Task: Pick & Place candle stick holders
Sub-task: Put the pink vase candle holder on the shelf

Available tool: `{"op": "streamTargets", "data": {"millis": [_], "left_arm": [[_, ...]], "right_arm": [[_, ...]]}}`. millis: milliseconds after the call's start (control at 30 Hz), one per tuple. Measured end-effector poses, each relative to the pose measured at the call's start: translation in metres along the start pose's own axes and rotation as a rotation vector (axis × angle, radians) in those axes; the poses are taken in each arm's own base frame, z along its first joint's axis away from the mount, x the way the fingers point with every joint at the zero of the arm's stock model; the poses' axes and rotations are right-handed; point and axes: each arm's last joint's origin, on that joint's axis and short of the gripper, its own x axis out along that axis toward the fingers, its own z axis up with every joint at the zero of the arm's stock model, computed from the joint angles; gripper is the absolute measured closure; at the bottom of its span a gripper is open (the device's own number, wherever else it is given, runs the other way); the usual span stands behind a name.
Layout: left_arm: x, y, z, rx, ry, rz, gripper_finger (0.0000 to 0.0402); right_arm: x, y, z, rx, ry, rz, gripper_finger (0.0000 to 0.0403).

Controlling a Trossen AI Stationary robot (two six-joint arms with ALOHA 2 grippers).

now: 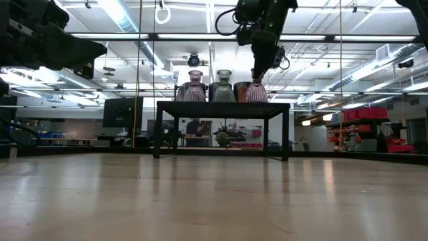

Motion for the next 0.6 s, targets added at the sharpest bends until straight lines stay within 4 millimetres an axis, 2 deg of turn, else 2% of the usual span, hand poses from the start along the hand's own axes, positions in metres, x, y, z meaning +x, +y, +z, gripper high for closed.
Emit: {"op": "streamTargets", "data": {"millis": [600], "left_arm": [[0.0,0.0,0.0,0.0,0.0,0.0,0.0367]], "right_arm": [[0.0067,-0.005,0.0015,0.027,-0.007,0.047,0.0236]]}}
